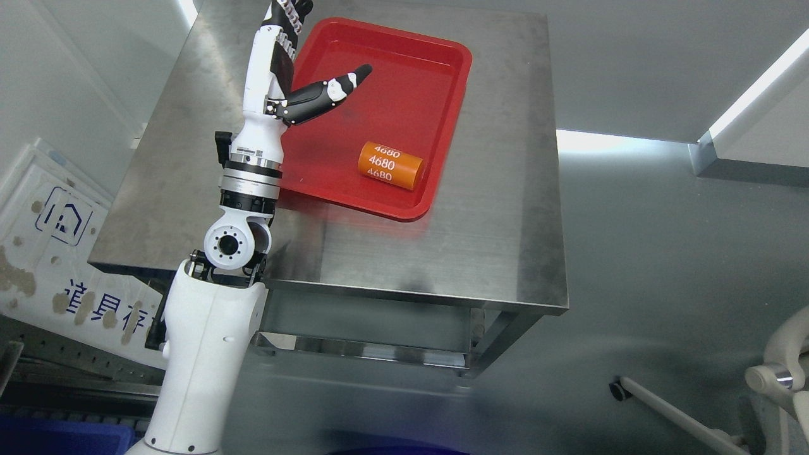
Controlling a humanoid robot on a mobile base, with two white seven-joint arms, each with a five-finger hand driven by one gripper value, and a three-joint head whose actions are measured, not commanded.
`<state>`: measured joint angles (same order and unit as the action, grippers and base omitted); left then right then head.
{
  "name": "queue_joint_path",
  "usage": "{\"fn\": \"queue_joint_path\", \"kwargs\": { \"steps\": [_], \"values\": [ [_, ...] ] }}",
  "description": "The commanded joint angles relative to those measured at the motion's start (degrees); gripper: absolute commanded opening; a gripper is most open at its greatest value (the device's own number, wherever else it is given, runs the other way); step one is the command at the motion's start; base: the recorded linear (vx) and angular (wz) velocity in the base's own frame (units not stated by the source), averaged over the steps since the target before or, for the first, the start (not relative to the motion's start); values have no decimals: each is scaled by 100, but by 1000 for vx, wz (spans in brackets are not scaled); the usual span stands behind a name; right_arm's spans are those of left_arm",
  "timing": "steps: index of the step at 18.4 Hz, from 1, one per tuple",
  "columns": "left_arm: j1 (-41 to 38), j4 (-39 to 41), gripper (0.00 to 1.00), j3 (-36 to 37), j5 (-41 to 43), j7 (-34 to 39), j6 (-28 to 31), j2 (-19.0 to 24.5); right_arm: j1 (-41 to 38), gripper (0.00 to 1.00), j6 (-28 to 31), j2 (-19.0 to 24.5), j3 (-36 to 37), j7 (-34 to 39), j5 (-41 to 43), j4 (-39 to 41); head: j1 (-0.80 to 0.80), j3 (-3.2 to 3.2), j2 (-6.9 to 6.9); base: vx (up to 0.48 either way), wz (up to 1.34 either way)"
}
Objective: Grab orange capacitor from left shelf to right desk
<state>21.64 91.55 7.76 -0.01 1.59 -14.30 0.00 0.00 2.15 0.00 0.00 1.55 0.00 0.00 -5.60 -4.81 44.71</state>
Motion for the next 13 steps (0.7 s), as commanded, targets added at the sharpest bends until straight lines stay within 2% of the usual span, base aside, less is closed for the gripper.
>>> {"fn": "queue_joint_path", "kwargs": {
  "steps": [1,6,13],
  "values": [
    [-554,311,100,-986,-8,0,163,100,-79,100,-4,-100,62,30,0,193,0,0,0,0,0],
    [-1135,320,100,-1014,-8,8,270,100,-79,100,-4,-100,62,30,0,193,0,0,0,0,0],
    [-1294,320,100,-785,-8,0,709,100,-79,100,-4,-100,62,30,0,193,0,0,0,0,0]
  ]
}}
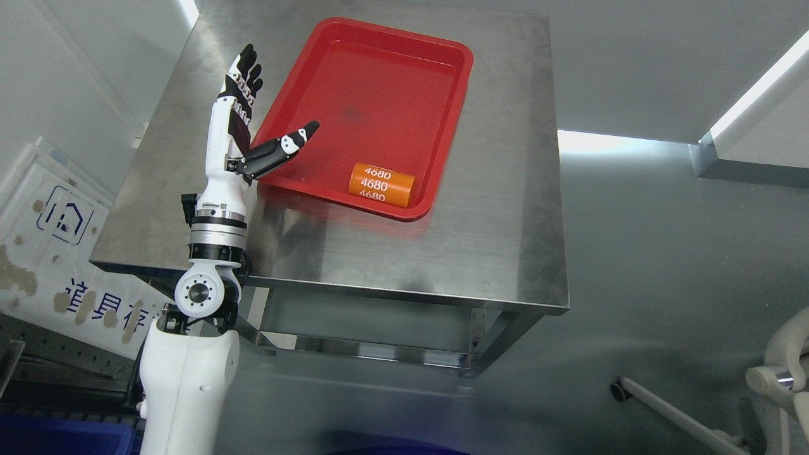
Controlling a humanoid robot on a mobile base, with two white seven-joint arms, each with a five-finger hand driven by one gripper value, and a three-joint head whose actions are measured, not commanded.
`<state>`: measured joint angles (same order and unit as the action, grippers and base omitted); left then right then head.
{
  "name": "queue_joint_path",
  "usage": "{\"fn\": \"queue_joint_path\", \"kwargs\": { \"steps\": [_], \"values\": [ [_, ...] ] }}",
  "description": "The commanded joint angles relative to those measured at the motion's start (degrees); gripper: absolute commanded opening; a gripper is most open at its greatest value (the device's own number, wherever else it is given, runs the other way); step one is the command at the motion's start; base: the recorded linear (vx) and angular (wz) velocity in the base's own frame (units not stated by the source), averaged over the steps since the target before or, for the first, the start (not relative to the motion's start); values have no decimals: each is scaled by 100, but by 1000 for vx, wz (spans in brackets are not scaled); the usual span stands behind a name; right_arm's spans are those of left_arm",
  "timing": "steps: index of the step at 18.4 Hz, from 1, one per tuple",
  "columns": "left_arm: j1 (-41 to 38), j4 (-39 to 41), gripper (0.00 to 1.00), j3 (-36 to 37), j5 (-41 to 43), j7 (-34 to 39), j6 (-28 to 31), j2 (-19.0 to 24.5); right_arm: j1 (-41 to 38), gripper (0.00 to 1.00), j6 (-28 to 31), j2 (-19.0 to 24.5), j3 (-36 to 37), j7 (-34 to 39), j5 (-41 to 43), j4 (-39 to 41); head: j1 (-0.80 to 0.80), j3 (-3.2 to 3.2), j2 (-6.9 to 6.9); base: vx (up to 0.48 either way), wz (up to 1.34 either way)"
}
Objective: Grab orange capacitor from left shelf to right desk
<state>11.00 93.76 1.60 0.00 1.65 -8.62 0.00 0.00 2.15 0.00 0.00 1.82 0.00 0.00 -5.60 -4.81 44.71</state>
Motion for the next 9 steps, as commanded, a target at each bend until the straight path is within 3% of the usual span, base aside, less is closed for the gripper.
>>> {"fn": "queue_joint_path", "kwargs": {
  "steps": [1,9],
  "values": [
    [-230,98,100,-169,-9,-7,150,100,-79,100,-4,-100,62,3,0,193,0,0,0,0,0],
    [-160,98,100,-222,-9,-7,150,100,-79,100,-4,-100,62,3,0,193,0,0,0,0,0]
  ]
}}
